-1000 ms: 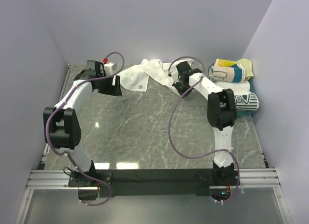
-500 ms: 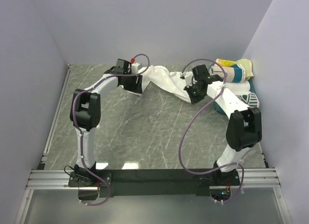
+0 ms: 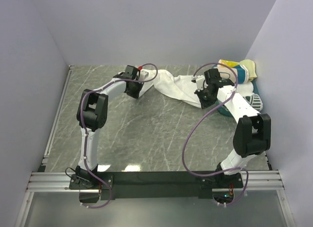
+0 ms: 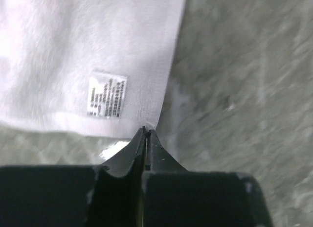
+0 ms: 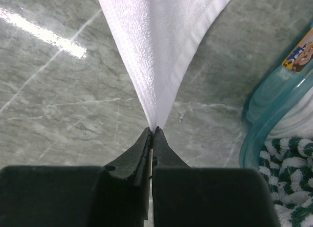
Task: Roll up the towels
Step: Move the towel to the center of the board
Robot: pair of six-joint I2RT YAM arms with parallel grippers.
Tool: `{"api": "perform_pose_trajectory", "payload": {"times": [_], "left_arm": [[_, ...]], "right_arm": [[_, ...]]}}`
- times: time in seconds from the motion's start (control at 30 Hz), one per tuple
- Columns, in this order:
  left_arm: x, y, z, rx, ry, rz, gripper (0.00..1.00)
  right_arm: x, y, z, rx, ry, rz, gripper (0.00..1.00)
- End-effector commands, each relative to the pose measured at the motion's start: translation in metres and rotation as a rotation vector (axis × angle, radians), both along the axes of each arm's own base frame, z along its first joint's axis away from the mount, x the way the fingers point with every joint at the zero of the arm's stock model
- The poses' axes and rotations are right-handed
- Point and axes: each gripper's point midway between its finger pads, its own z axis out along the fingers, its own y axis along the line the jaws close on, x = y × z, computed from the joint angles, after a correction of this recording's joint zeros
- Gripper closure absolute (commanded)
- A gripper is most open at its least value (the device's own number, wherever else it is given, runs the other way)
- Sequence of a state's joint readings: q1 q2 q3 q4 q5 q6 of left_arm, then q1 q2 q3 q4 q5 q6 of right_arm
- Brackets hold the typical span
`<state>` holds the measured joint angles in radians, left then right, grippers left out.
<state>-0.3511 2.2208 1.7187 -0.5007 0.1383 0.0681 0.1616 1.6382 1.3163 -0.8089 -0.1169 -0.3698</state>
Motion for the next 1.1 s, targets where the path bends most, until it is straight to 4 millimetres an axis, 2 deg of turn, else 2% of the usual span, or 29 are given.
{"api": "perform_pose_trajectory", "payload": {"times": [0.0,0.03,0.07,0.1,0.13,0.17,0.23,0.27,0.33,0.37,0.4,0.47,0.6,0.7,0.73,0.8,0.83,0.87,0.9,0.93,0.97,1.0,1.03,1.07], "left_arm": [[-0.028,0.062,-0.007,0.207,0.058,-0.015,1.00],[-0.038,0.072,0.001,0.220,0.071,-0.022,1.00],[-0.052,0.094,-0.007,0.238,0.115,-0.022,1.00],[-0.059,0.106,-0.005,0.240,0.126,-0.016,1.00],[-0.065,0.117,0.006,0.239,0.120,-0.024,1.00],[-0.077,0.140,0.002,0.237,0.155,0.006,1.00],[-0.088,0.161,0.012,0.234,0.167,0.025,1.00],[-0.094,0.182,0.013,0.235,0.182,0.049,1.00],[-0.100,0.193,0.025,0.206,0.170,0.060,1.00],[-0.107,0.207,0.025,0.203,0.181,0.075,1.00],[-0.108,0.210,0.033,0.197,0.162,0.077,1.00],[-0.114,0.221,0.033,0.196,0.159,0.088,1.00],[-0.115,0.229,0.038,0.157,0.160,0.125,1.00],[-0.113,0.225,0.049,0.047,0.162,0.112,1.00],[-0.111,0.220,0.054,0.007,0.151,0.100,1.00],[-0.102,0.224,0.070,-0.018,0.103,0.117,1.00],[-0.096,0.225,0.078,-0.032,0.078,0.132,1.00],[-0.086,0.228,0.092,-0.047,0.037,0.146,1.00],[-0.079,0.230,0.102,-0.057,0.010,0.159,1.00],[-0.064,0.234,0.124,-0.077,-0.045,0.196,1.00],[-0.057,0.239,0.138,-0.115,-0.076,0.218,1.00],[-0.050,0.241,0.149,-0.146,-0.098,0.234,1.00],[-0.038,0.244,0.176,-0.181,-0.153,0.262,1.00],[-0.033,0.251,0.190,-0.204,-0.187,0.286,1.00]], "right_arm": [[-0.002,-0.013,0.013,-0.017,-0.038,0.000,1.00],[-0.002,-0.015,0.014,-0.016,-0.034,0.000,1.00],[-0.003,-0.016,0.014,-0.014,-0.033,-0.001,1.00],[-0.002,-0.016,0.014,-0.013,-0.033,0.000,1.00],[-0.003,-0.016,0.014,-0.009,-0.032,0.002,1.00],[-0.004,-0.017,0.014,-0.009,-0.031,0.003,1.00],[-0.007,-0.014,0.012,0.003,-0.023,0.010,1.00],[-0.008,-0.014,0.011,0.006,-0.017,0.011,1.00],[-0.012,-0.012,0.008,0.016,-0.001,0.018,1.00],[-0.013,-0.011,0.007,0.019,0.006,0.022,1.00],[-0.015,-0.010,0.006,0.023,0.015,0.027,1.00],[-0.017,-0.008,0.004,0.028,0.023,0.037,1.00],[-0.018,-0.007,-0.001,0.036,0.039,0.031,1.00],[-0.016,-0.006,-0.002,0.040,0.036,0.022,1.00],[-0.013,-0.007,0.002,0.042,0.022,0.012,1.00],[-0.008,-0.006,0.008,0.053,0.008,-0.001,1.00],[0.002,-0.006,0.019,0.064,-0.024,-0.016,1.00],[0.006,-0.005,0.025,0.071,-0.038,-0.022,1.00],[0.017,-0.005,0.041,0.080,-0.084,-0.028,1.00],[0.023,-0.005,0.048,0.088,-0.106,-0.039,1.00],[0.029,-0.007,0.057,0.091,-0.134,-0.050,1.00],[0.043,-0.007,0.077,0.096,-0.201,-0.054,1.00],[0.050,-0.012,0.087,0.088,-0.236,-0.086,1.00],[0.058,-0.016,0.100,0.087,-0.280,-0.109,1.00]]}}
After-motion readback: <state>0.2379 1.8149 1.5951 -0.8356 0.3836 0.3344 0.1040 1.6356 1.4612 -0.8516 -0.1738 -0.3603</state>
